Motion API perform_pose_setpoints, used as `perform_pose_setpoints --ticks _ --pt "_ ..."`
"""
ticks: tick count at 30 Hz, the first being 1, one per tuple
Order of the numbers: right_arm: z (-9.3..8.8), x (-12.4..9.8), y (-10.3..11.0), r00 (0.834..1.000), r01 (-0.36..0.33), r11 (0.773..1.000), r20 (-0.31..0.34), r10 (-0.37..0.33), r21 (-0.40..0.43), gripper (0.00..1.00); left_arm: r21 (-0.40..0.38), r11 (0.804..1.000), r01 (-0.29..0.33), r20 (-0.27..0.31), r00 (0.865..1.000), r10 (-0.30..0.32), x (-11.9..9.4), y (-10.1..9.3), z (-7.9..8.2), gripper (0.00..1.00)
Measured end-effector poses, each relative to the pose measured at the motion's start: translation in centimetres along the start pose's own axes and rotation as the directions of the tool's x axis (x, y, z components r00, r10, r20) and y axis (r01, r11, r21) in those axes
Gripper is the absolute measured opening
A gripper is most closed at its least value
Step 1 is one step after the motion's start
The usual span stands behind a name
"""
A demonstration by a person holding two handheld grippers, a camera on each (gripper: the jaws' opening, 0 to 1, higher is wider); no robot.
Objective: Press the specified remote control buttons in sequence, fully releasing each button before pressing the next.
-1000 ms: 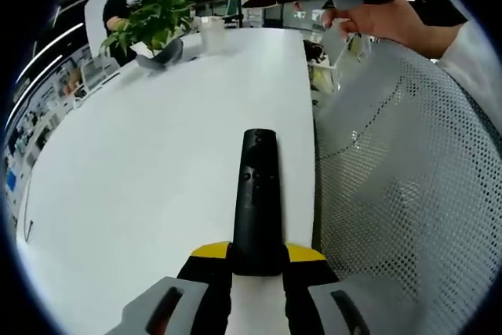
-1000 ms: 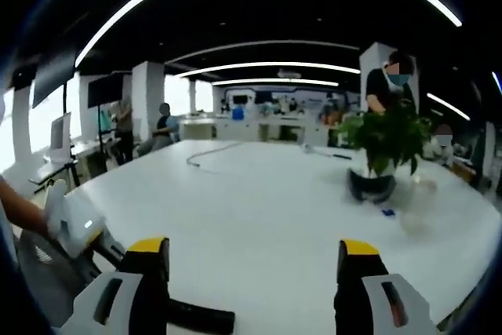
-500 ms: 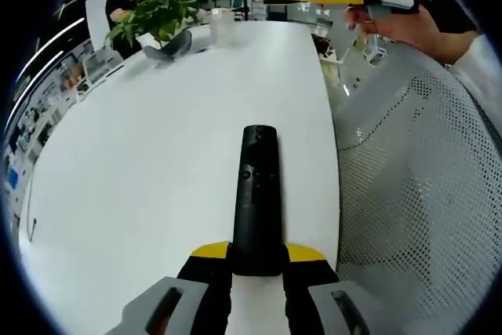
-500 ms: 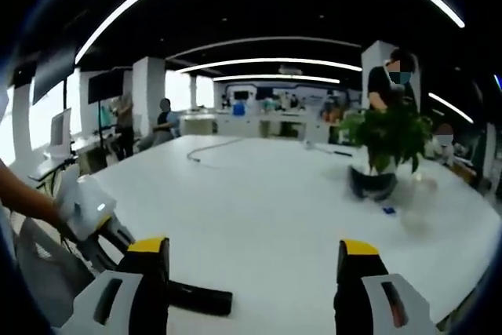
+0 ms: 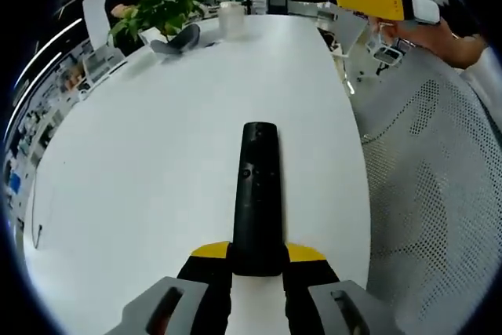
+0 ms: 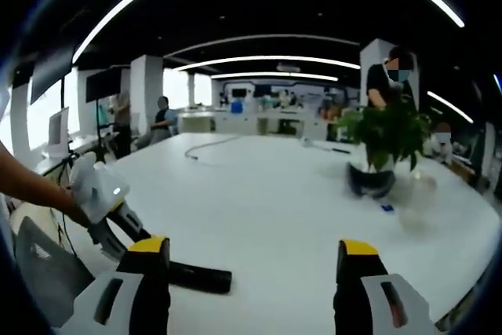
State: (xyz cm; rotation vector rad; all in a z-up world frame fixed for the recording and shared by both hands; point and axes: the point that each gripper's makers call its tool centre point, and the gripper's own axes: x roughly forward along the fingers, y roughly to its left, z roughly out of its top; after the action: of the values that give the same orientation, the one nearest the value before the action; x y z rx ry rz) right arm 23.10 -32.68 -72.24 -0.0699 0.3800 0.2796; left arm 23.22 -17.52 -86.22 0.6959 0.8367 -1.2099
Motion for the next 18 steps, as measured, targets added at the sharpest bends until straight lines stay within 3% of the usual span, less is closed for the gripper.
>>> perform_pose_setpoints --ticks 18 --pt "-0.2 0.0 0.0 1.000 0.002 1.000 -0.011 -0.002 0.001 0.85 0.077 0.996 -0.049 -0.070 0.996 0.054 0.2 5.3 0.4 0.23"
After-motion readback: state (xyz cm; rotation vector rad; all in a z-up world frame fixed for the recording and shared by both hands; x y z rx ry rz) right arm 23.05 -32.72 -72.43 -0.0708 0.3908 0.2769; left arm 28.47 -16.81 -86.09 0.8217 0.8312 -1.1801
